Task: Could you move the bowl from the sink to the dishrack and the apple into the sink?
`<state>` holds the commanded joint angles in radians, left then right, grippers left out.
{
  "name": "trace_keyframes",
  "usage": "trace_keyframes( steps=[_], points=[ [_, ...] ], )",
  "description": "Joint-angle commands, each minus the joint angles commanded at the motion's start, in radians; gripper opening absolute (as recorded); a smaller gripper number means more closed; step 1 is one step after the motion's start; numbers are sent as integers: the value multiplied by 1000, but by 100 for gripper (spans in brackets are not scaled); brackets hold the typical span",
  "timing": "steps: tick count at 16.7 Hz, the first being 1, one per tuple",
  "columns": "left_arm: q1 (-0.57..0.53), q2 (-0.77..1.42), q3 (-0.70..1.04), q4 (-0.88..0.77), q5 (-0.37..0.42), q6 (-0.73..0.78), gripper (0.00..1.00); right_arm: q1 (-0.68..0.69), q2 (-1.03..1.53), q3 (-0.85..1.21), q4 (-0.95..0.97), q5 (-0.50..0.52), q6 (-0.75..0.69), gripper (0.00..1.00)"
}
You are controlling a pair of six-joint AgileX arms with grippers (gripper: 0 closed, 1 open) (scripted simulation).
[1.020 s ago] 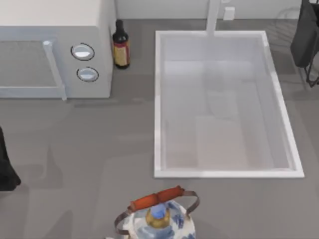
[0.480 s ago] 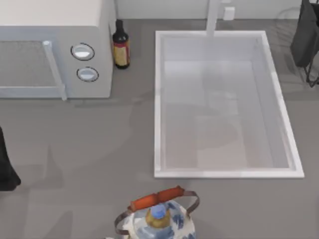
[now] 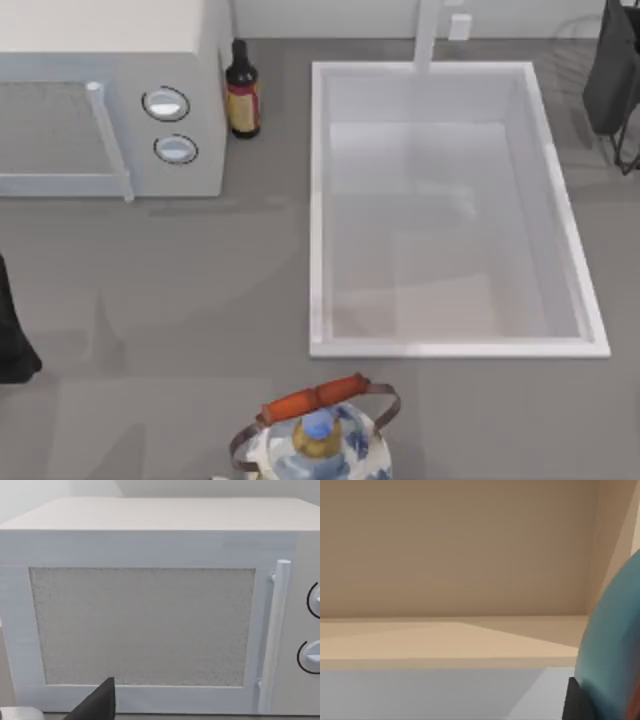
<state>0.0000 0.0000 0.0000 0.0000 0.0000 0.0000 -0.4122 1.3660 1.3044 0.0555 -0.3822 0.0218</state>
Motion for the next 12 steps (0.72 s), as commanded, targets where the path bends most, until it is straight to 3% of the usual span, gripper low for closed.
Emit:
trace_keyframes(
  steps=[12],
  points=[
    [0, 0, 0, 0, 0, 0, 100, 90, 397, -286, 705, 96, -3, 0]
  ],
)
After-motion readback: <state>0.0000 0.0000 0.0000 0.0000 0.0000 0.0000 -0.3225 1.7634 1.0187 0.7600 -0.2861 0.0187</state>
